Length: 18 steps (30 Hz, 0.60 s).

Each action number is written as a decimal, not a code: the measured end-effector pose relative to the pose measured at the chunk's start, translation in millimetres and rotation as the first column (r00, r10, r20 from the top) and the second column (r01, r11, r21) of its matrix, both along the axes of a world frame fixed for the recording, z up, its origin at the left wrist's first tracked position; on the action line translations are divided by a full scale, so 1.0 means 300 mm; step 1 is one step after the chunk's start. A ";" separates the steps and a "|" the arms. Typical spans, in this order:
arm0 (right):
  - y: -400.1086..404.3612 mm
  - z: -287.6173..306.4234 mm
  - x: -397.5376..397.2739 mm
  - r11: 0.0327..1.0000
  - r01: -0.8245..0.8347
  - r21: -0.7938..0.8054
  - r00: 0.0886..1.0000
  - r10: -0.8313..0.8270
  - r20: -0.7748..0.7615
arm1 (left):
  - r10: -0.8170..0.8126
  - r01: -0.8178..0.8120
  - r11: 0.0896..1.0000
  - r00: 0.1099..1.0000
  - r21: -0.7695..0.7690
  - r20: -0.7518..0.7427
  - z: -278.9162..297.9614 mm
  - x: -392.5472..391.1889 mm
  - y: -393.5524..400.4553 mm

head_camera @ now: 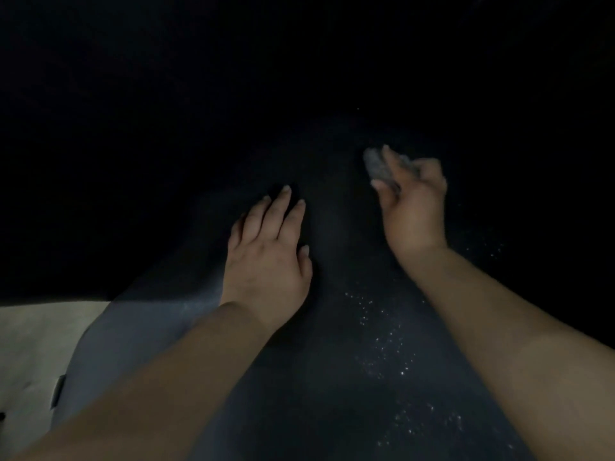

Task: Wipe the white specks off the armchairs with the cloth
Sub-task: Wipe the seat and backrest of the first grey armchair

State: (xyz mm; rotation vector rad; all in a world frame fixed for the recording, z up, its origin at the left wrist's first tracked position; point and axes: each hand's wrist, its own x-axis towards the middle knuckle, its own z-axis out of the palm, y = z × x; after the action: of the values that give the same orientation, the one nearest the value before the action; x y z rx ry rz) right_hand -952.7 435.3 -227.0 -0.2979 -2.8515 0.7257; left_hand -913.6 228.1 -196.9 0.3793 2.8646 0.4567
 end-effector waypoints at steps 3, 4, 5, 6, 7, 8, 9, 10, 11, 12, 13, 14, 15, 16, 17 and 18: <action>-0.043 0.014 0.136 0.997 0.079 -0.019 0.997 -0.079 -0.016 | -0.005 0.005 1.000 1.000 0.004 -0.015 0.002 -0.009 0.020; -0.069 0.014 0.167 0.999 0.038 -0.034 0.998 -0.040 -0.047 | -0.010 0.010 1.000 1.000 0.006 -0.007 0.001 -0.009 0.028; -0.075 0.015 0.171 0.999 -0.033 -0.012 0.997 0.032 -0.064 | -0.019 0.019 1.000 1.000 0.007 -0.002 0.001 -0.010 0.036; -0.072 0.015 0.148 0.991 -0.132 0.024 0.989 0.133 -0.068 | -0.028 0.028 1.000 1.000 0.008 -0.005 -0.001 -0.011 0.042; -0.065 0.018 0.107 0.973 -0.216 0.082 0.972 0.222 -0.079 | -0.036 0.036 0.999 0.999 0.007 -0.012 -0.003 -0.012 0.046; -0.046 0.003 0.054 0.966 -0.247 0.075 0.964 0.253 -0.085 | -0.039 0.039 0.999 0.999 0.006 -0.017 -0.005 -0.014 0.049; -0.024 -0.005 -0.001 0.979 -0.205 0.014 0.976 0.205 -0.074 | -0.040 0.040 0.999 0.999 0.004 -0.015 -0.010 -0.015 0.052; 0.007 -0.018 -0.045 0.994 -0.111 0.026 0.990 0.112 -0.080 | -0.038 0.038 0.999 0.999 -0.001 -0.009 -0.014 -0.017 0.054; 0.038 -0.006 -0.064 0.999 -0.005 0.047 0.996 0.010 -0.089 | -0.036 0.036 0.999 0.999 -0.006 -0.002 -0.017 -0.018 0.055; 0.075 0.001 -0.052 0.997 0.078 0.020 0.994 -0.076 -0.083 | -0.034 0.034 0.999 0.999 -0.007 0.002 -0.020 -0.018 0.055; 0.092 0.011 -0.023 0.988 0.150 -0.019 0.985 -0.151 -0.082 | -0.033 0.033 0.999 0.999 -0.004 0.003 -0.022 -0.016 0.055; 0.097 0.015 0.015 0.984 0.180 0.001 0.981 -0.180 -0.077 | -0.032 0.032 0.999 0.999 -0.001 -0.001 -0.024 -0.013 0.055; 0.094 0.020 0.059 0.980 0.196 0.019 0.977 -0.193 -0.094 | -0.032 0.032 0.999 0.999 -0.002 -0.008 -0.023 -0.009 0.054; 0.075 0.010 0.107 0.989 0.143 0.032 0.985 -0.139 -0.105 | -0.031 0.031 1.000 0.999 -0.005 -0.015 -0.023 -0.005 0.054; 0.044 0.010 0.155 0.997 0.055 0.051 0.994 -0.050 -0.096 | -0.031 0.031 0.999 0.999 -0.008 -0.019 -0.023 0.000 0.055; 0.026 -0.001 0.178 0.998 -0.021 0.058 0.995 0.026 -0.094 | -0.030 0.029 1.000 0.999 -0.010 -0.023 -0.023 0.004 0.057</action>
State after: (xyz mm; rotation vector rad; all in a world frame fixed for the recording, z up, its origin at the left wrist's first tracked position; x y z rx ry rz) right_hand -899.2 443.2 -227.2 -0.2159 -2.7850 0.6435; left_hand -912.2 245.2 -203.9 0.4270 2.8779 0.4353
